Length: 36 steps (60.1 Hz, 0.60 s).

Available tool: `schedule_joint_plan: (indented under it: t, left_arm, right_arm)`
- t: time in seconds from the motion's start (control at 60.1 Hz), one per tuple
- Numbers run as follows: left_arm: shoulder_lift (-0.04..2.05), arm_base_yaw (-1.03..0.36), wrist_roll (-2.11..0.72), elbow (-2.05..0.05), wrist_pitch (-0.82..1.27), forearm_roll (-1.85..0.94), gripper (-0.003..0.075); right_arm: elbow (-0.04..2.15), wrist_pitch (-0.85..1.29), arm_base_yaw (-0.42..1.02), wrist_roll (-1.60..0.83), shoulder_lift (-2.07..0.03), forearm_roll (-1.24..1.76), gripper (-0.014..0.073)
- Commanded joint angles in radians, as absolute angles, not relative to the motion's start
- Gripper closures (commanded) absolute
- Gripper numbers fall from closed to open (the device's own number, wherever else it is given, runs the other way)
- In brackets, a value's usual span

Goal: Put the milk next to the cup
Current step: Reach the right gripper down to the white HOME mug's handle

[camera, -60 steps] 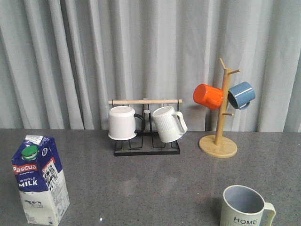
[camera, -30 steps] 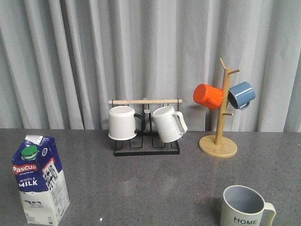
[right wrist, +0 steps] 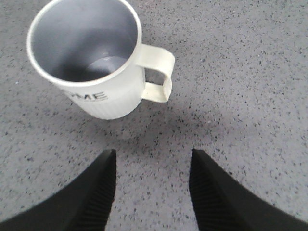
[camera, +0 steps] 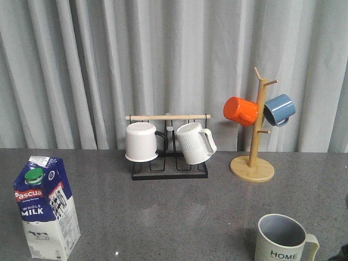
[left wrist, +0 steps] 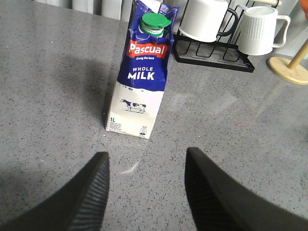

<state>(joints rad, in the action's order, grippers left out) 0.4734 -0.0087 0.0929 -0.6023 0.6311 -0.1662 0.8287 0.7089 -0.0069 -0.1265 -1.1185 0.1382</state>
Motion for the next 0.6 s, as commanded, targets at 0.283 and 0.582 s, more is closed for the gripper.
schedule_joint_plan:
  t: [0.283,0.582]
  left_arm:
    - [0.485,-0.010,0.093,-0.634,0.562,-0.174,0.0361]
    - [0.485,-0.010,0.093,-0.634,0.562,-0.174,0.0361]
  right_arm:
    - [0.859,0.520,-0.008,-0.162,-1.233,0.158,0.0247]
    - [0.859,0.455,-0.008,-0.171,-1.308,0.156,0.0247]
